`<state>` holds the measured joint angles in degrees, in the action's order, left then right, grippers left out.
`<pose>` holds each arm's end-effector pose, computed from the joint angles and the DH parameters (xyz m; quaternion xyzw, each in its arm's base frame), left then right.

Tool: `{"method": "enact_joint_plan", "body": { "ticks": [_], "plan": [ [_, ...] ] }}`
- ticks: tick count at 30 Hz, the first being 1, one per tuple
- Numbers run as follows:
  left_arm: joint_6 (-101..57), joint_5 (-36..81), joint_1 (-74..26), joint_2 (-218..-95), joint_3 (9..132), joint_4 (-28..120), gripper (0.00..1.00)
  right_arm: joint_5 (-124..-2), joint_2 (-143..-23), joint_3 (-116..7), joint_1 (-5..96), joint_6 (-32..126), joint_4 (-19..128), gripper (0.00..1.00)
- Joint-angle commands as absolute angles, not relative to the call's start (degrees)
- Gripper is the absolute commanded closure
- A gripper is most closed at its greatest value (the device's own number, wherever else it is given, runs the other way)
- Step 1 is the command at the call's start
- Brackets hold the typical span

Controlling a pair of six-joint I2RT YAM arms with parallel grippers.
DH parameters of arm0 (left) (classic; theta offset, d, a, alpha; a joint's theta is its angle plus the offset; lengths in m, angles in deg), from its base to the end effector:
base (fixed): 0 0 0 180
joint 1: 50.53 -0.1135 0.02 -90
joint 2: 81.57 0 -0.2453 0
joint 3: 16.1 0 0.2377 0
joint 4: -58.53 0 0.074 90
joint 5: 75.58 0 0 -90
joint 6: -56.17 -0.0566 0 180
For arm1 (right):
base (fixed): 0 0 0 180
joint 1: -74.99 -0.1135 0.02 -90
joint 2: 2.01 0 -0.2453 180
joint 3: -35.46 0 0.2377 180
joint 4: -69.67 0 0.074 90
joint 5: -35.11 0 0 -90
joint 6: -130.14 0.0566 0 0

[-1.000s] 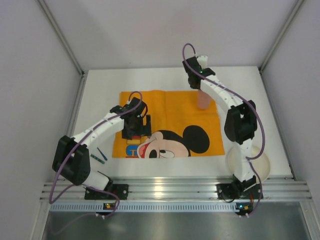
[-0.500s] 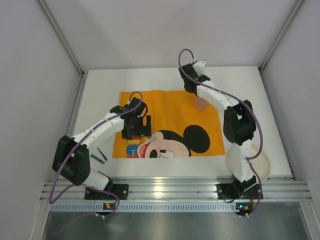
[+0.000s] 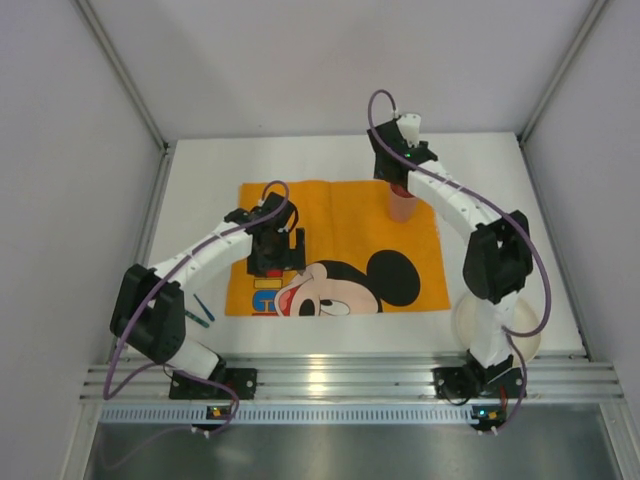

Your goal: Set the dinner table for one person

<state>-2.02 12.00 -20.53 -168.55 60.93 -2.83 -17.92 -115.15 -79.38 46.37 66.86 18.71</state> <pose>0.2463 -0.1394 0.1937 -0.0190 0.9863 -0.0655 0.1500 0.3953 0.1770 0.2558 0.0956 0.8908 -0.1099 0.4304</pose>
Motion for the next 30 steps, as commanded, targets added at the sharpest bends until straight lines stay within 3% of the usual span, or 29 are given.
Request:
{"method": "enact_joint_plan", "body": {
  "ticks": [1,4,7,12,16,22,30],
  "plan": [
    [-2.19,11.78,-20.73,-168.67,63.73,-0.73,0.02,-18.58,-108.36,-85.32,45.29,63.88,18.14,0.32],
    [-2.37,11.25,-20.73,-168.67,64.43,-0.82,0.02,-18.42,-105.73,-89.36,45.02,62.82,15.43,0.31],
    [-2.8,11.51,-20.82,-168.67,64.87,-0.65,0.02,-16.23,-100.99,-90.08,45.2,64.3,11.03,0.23],
    [-3.42,13.44,-20.65,-168.4,62.6,1.9,0.02,-18.84,-86.06,-71.91,49.83,70.71,5.15,0.14],
    [-3.25,15.81,-20.65,-167.88,60.04,4.8,0.02,-28.04,-76.83,-52.95,57.14,74.94,0.22,0.11],
    [-2.54,17.93,-20.29,-168.14,56.52,8.4,0.02,-35.62,-75.57,-36.49,62.16,76.18,-1.38,0.08],
    [-4.03,18.9,-20.03,-169.55,57.75,8.41,0.02,-41.26,-79.0,-28.64,64.01,77.32,3.8,0.13]
  ]
}}
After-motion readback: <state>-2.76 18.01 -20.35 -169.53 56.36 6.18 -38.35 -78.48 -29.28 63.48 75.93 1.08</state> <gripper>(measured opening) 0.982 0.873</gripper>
